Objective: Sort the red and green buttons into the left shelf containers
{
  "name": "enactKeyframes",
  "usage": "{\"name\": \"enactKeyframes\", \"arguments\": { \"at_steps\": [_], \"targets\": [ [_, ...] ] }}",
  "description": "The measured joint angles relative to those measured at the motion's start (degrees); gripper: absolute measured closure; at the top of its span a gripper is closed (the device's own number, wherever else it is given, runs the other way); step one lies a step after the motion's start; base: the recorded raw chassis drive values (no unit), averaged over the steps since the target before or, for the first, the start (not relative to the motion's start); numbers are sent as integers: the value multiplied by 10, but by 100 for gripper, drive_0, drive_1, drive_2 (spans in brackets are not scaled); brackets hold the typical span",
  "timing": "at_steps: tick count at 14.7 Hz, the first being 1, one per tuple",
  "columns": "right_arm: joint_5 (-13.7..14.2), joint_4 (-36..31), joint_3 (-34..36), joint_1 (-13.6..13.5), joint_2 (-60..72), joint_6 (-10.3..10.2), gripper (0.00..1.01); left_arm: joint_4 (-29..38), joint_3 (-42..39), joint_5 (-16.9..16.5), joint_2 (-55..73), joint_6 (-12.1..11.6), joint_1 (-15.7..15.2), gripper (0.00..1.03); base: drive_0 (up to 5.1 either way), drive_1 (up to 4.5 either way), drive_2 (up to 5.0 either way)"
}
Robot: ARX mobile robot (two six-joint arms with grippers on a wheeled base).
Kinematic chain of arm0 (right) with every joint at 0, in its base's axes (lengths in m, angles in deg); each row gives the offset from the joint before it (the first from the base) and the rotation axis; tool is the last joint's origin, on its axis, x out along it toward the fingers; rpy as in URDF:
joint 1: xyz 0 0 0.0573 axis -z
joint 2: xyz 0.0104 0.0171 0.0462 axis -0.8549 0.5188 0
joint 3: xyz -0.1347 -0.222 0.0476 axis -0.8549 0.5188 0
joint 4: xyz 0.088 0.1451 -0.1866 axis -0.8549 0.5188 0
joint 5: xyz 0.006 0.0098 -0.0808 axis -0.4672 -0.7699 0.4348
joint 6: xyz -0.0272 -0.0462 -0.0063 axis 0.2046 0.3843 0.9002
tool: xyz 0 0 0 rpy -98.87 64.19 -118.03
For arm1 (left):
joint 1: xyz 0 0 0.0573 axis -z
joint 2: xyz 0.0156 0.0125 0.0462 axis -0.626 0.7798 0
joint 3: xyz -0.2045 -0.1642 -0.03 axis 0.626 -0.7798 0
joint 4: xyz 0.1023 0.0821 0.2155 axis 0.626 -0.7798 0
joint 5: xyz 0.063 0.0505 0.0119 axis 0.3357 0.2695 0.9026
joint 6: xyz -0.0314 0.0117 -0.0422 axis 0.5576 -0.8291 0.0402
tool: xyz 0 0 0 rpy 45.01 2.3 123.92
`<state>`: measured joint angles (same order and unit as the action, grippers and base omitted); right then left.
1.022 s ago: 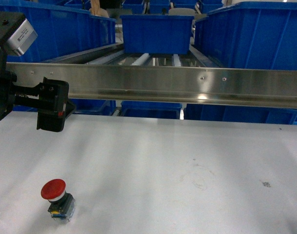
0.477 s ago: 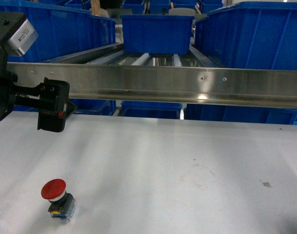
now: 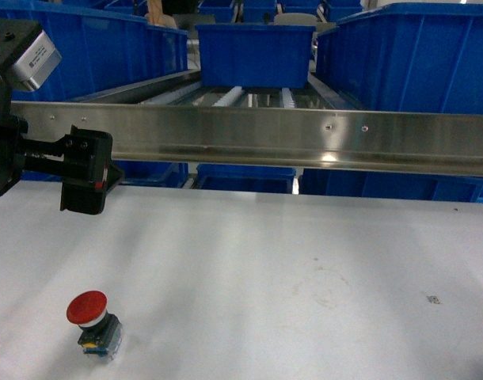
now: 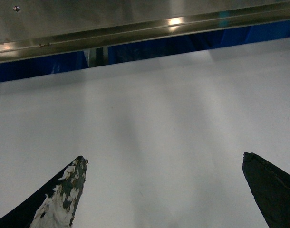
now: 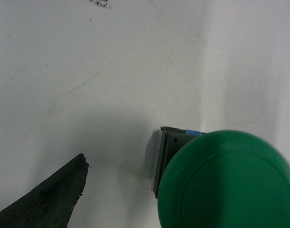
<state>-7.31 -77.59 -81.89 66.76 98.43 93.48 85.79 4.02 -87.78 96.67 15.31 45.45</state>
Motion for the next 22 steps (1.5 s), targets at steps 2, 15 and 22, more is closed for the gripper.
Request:
{"name": "enactKeyframes", "arguments": {
  "at_steps": [2, 15, 22],
  "targets": [
    [13, -66, 1, -1, 19, -43, 3, 0, 0, 0, 0, 0, 0, 5, 0, 0, 0],
    [18, -298, 97, 3, 89, -98, 74, 0, 0, 0, 0, 0, 0, 5, 0, 0, 0],
    [-41, -260, 147, 49, -125, -101, 75, 0, 0, 0, 0, 0, 0, 5, 0, 0, 0]
  ]
}}
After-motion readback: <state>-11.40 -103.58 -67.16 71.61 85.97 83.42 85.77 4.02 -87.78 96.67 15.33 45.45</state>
